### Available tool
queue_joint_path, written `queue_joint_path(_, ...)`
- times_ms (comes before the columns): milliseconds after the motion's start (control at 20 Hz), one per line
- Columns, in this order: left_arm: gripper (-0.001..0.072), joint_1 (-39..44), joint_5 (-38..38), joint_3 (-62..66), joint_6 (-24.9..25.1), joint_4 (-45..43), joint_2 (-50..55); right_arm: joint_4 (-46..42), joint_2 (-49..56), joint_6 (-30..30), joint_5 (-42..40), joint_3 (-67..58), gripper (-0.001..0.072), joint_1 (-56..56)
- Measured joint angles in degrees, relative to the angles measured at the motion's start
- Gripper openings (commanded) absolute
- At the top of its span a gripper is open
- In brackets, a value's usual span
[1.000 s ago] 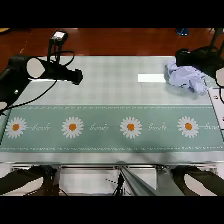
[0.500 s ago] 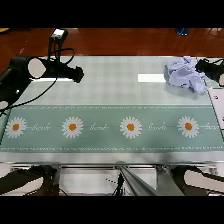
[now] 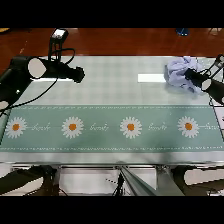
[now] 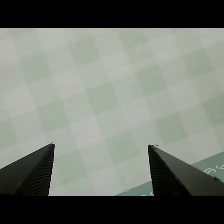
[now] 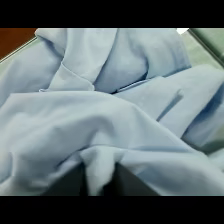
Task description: Fold the shirts.
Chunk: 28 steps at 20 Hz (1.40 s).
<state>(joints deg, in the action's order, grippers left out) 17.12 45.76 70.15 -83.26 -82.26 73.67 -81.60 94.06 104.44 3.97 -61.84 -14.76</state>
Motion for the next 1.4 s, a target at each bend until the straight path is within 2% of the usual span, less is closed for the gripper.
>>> queue_joint_path(200, 0.0710, 0.02, 0.02, 0.50, 0.00, 0.20, -0.48, 0.87, 0.48, 0.17, -2.45, -0.92, 0.0023, 1.03)
queue_joint_path(350, 0.0710, 0.00, 0.02, 3.19, 0.00, 0.24, -2.16, 1.42, -5.84, 0.17, -3.48, -2.23, 0.0022, 1.27)
queue_joint_path(500, 0.0710, 0.00, 0.00, 8.87, 0.00, 0.96, -5.86, 1.55, -17.31, 0.17, -3.23, -3.96, 0.0022, 1.40)
queue_joint_path(750, 0.0711, 0.00, -0.20, 19.45, 0.00, 5.22, -15.50, 1.73, -42.23, 0.00, 0.68, -5.55, 0.0021, 3.06)
queue_joint_path(950, 0.0711, 0.02, 2.97, 22.60, 0.00, 7.58, -24.22, 1.66, -59.49, -0.26, 11.39, -5.81, 0.0021, 5.86)
queue_joint_path(1100, 0.0711, 0.00, 12.02, 23.26, 0.00, 8.13, -27.96, 1.60, -67.17, -2.54, 24.72, -5.92, 0.0021, 7.19)
queue_joint_path(1250, 0.0710, 0.02, 22.69, 22.25, -0.94, 8.39, -29.31, 3.76, -68.57, -6.51, 38.16, -5.88, 0.0021, 7.76)
queue_joint_path(1400, 0.0711, 0.02, 28.44, 18.95, -2.21, 8.52, -29.86, 11.89, -64.72, -11.91, 45.35, -5.88, 0.0021, 7.96)
